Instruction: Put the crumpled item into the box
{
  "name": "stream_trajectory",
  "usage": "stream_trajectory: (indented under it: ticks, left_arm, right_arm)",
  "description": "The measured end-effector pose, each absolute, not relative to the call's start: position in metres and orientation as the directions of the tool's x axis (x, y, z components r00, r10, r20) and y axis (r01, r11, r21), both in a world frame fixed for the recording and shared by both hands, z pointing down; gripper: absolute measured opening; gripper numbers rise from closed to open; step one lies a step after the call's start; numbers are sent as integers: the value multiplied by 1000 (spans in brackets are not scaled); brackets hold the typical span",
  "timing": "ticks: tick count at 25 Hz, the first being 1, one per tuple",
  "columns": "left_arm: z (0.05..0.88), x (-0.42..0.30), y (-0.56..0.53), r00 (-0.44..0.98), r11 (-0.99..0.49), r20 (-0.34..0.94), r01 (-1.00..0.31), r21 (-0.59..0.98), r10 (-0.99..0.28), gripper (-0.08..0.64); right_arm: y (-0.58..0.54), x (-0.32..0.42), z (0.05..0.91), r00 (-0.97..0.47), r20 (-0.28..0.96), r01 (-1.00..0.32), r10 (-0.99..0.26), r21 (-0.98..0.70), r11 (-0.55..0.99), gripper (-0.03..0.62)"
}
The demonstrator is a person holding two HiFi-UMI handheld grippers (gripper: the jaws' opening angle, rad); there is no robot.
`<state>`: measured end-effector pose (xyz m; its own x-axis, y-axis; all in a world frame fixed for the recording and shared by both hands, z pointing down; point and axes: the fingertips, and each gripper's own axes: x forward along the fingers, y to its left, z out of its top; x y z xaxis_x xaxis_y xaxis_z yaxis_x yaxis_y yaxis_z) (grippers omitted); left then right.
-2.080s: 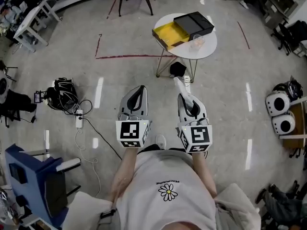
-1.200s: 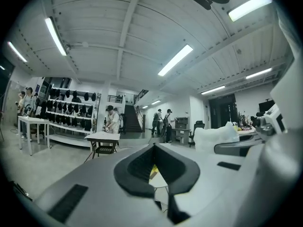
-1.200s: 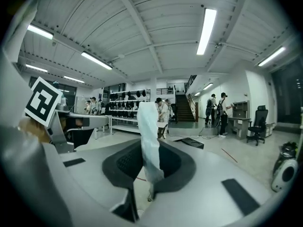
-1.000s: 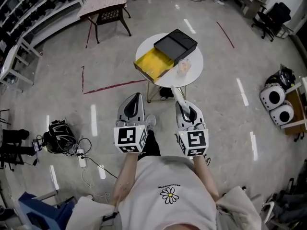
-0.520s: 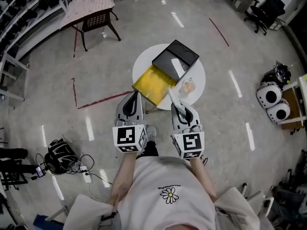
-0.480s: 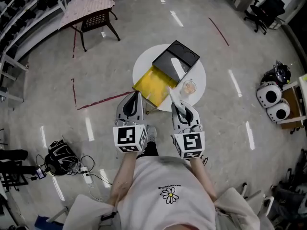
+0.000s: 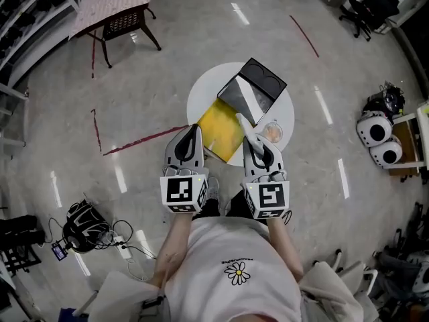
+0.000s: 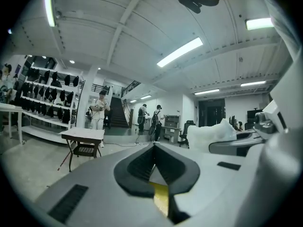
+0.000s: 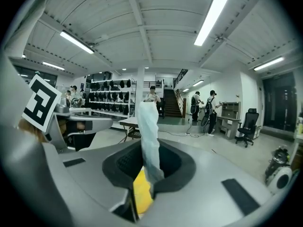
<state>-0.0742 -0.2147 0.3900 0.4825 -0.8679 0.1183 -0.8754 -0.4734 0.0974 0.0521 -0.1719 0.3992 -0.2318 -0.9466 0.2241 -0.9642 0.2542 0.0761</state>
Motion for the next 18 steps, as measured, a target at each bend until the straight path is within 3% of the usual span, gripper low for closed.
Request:
stream_trajectory:
  ticks: [18]
  left_arm:
    - [396,-72,-233,388,-382,125,-922,66,-913,0]
  right_arm:
    - [-201,64,411,-303,199,-946,-932,51,319,52]
